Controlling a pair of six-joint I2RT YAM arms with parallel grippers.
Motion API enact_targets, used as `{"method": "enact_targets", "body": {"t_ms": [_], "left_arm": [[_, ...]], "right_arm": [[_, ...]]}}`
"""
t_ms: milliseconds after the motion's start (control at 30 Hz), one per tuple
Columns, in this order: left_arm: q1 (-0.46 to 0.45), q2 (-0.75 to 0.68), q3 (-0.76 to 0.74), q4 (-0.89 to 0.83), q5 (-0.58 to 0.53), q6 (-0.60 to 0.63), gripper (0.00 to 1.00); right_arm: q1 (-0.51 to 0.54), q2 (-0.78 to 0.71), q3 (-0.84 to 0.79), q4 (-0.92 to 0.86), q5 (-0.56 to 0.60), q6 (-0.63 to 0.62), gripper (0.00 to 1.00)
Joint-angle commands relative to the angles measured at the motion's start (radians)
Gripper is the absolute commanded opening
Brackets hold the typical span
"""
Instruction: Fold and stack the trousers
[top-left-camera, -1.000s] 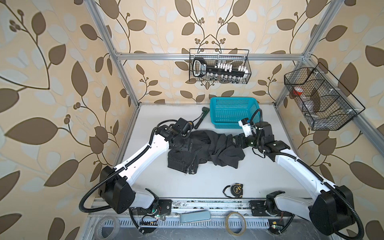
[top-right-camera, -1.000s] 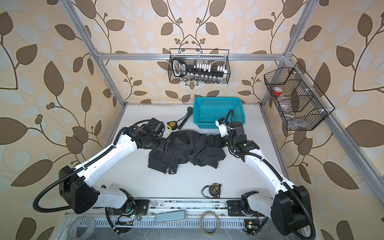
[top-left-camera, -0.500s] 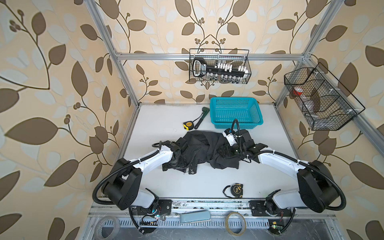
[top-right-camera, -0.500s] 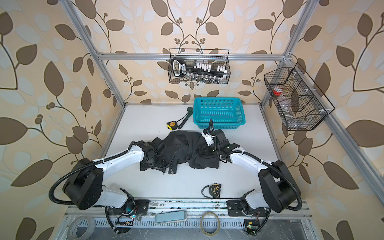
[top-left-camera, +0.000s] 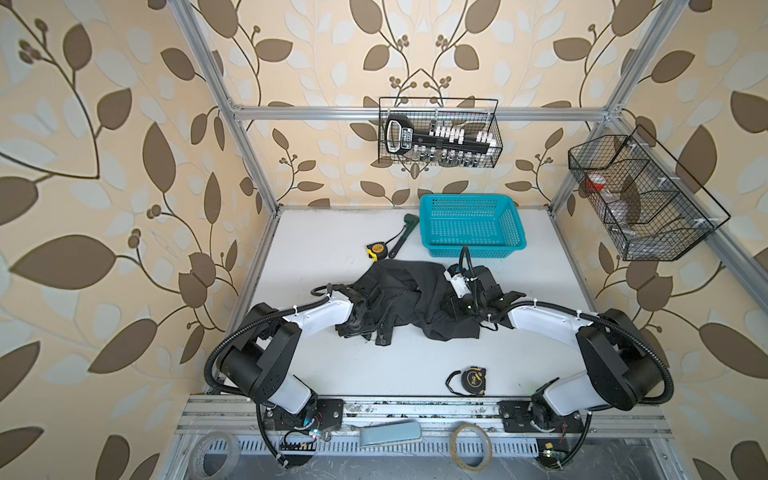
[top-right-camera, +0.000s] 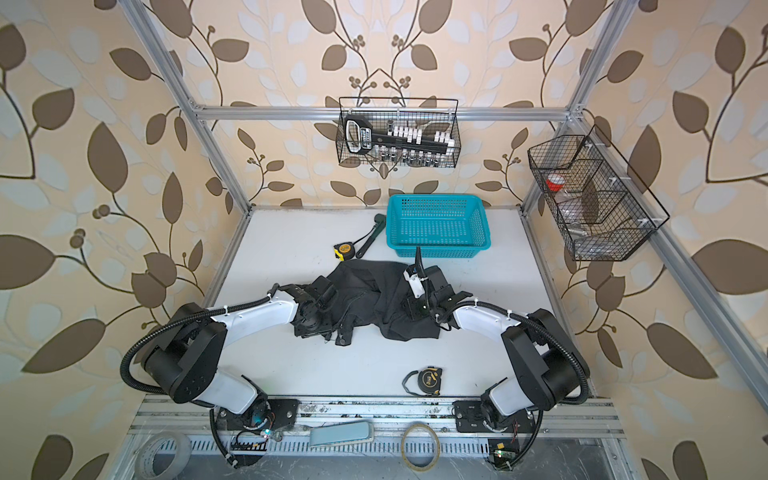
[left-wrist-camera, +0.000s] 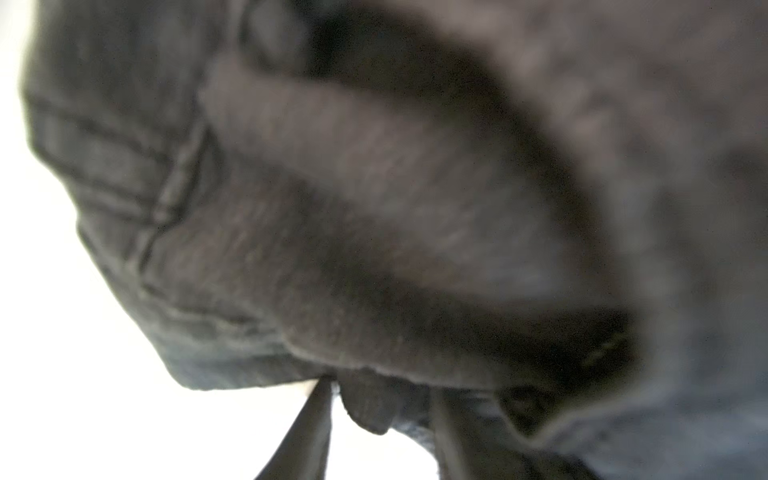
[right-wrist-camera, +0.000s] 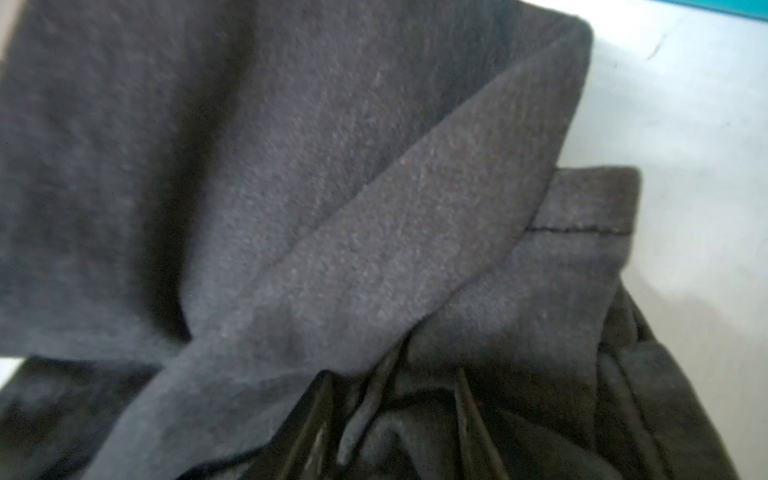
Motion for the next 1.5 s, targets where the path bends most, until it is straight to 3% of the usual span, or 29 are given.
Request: {"method": "enact_targets", "body": {"t_ms": [0,100,433,633,767,900,1067,1200,1333,1467], "left_arm": [[0.015,0.0,0.03,-0.019,-0.094,0.014,0.2],[0.024,-0.018,0.073,-0.057,-0.119,0.039,0.0],[0.03,-0.183,0.342,-0.347,-0.323,0.152,0.0],[0.03,-0.213,0.569,-0.477,-0.395,0.227,0.0],[0.03,-0.221,0.739,-0.543,-0.491,0.291,0.0],[0.03,-0.226,0.815,-0.554,-0.55,0.335,0.0],[0.035,-0.219,0.755,-0.514,-0.555,0.359,0.0],[0.06,-0.214,0.626,-0.454,-0.533,0.327,0.0],[0.096,-0.202,0.468,-0.406,-0.548,0.268,0.0],[0.168,-0.19,0.324,-0.37,-0.537,0.224,0.0]], "right_arm": [[0.011,0.019,-0.04,-0.04,0.011,0.02,0.41],[0.015,0.013,-0.047,-0.046,0.013,0.028,0.32],[0.014,-0.243,-0.046,-0.176,0.067,0.097,0.08],[0.009,-0.495,-0.003,-0.328,0.103,0.158,0.04],[-0.044,-0.631,0.074,-0.482,0.124,0.176,0.03],[-0.101,-0.745,0.142,-0.598,0.151,0.183,0.02],[-0.156,-0.834,0.256,-0.699,0.318,0.186,0.03],[-0.164,-0.847,0.25,-0.743,0.486,0.17,0.01],[-0.2,-0.799,0.15,-0.715,0.505,0.204,0.01],[-0.242,-0.779,-0.016,-0.616,0.407,0.342,0.04]]}}
